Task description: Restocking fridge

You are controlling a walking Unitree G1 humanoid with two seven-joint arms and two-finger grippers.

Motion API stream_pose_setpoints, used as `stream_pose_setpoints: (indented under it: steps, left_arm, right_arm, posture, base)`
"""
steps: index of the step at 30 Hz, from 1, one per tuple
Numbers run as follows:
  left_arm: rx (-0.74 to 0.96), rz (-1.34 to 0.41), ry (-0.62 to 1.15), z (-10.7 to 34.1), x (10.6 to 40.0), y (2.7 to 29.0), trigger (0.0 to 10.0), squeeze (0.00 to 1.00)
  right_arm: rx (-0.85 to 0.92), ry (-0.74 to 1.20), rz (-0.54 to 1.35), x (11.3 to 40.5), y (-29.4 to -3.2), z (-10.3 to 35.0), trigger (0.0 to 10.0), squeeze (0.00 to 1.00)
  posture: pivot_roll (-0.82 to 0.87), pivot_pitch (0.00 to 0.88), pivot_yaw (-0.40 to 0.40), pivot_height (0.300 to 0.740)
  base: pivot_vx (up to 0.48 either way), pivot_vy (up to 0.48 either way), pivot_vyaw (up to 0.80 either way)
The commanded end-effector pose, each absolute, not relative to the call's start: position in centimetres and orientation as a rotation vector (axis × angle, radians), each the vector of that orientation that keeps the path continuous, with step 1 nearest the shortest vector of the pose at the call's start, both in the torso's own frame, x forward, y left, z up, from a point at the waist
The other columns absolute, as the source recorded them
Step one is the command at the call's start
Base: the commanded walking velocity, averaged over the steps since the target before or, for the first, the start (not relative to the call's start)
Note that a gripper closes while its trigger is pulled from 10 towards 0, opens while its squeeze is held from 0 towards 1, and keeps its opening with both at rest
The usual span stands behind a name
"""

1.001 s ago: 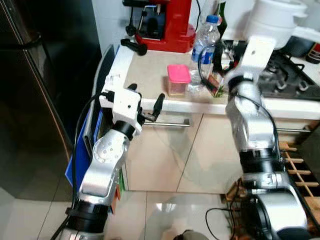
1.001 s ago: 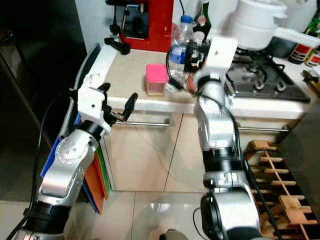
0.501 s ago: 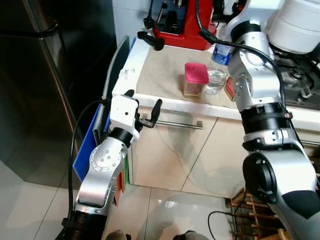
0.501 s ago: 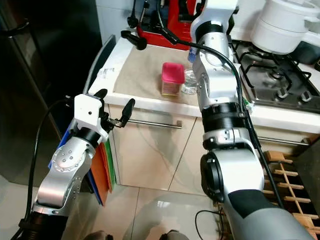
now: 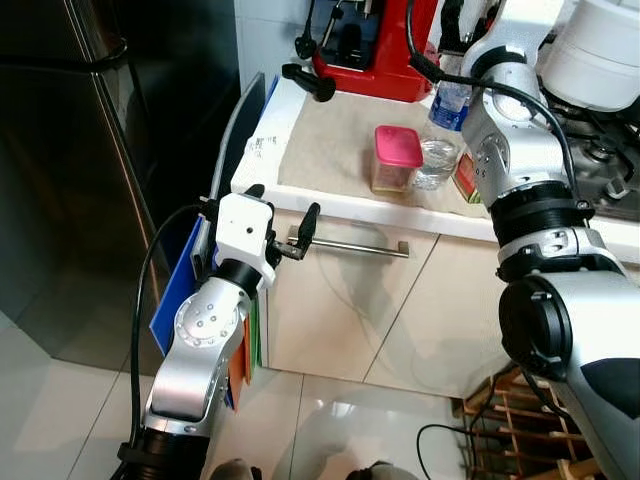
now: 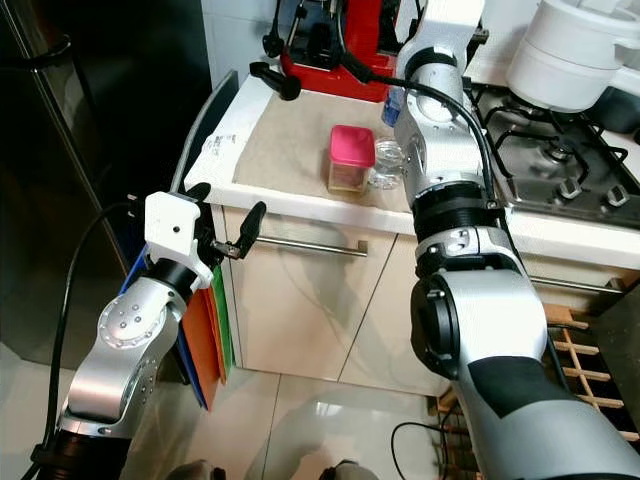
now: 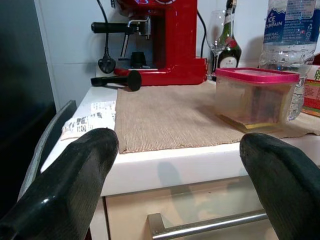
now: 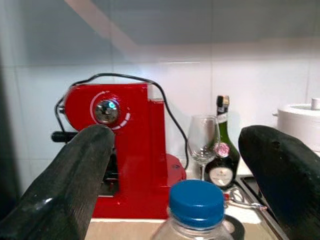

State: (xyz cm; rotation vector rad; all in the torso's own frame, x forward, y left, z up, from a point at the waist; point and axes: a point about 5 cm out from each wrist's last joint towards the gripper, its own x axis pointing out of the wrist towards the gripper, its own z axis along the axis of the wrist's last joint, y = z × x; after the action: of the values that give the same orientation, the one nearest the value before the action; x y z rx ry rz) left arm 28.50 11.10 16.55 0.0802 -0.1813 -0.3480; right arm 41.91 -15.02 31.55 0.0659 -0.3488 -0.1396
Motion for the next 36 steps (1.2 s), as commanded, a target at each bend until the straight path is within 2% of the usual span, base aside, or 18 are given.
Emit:
stream_pose_setpoints:
  steps: [1,11,12,13,28,36]
  left_arm:
    - [0.082,-0.363,-0.194,17.0,28.3,10.8,10.0,0.00]
    - [0.083,-0.355,-0.191,17.0,28.2,10.8,10.0,0.00]
    - [0.084,-0.352,-0.190,17.0,28.2,10.9,10.0,0.00]
    - [0.085,-0.348,-0.187,17.0,28.2,11.0,10.0,0.00]
    - [0.073,-0.336,-0.166,17.0,28.2,11.4,10.0,0.00]
    - [0.071,-0.339,-0.163,17.0,28.4,11.2,10.0,0.00]
  right_arm:
    - [0.091,-0.339,-0.169,42.1,-15.9,32.3,10.0,0.00]
    - [0.131,-0.300,-0.182,42.4,-16.1,32.1,10.0,0.00]
    - [0.145,-0.289,-0.181,42.4,-16.1,31.9,3.2,0.00]
    - [0.160,-0.274,-0.177,42.5,-16.0,31.7,0.0,0.00]
    - [0.235,-0.190,-0.147,42.8,-15.7,30.3,0.0,0.00]
    - [0.177,-0.261,-0.123,42.7,-15.3,31.2,0.0,0.00]
  posture:
    - [0.10,0.000,-0.083,0.710]
    - [0.11,0.000,-0.092,0.710]
    - [0.11,0.000,-0.092,0.710]
    - [0.11,0.000,-0.091,0.710]
    - [0.11,0.009,-0.087,0.710]
    - [0.11,0.007,-0.092,0.710]
  base:
    - [0.000,0.000,0.00]
    - [0.000,0.000,0.00]
    - [0.000,0.000,0.00]
    - [0.000,0.000,0.00]
    - [0.000,0.000,0.00]
    - [0.000,0.000,0.00]
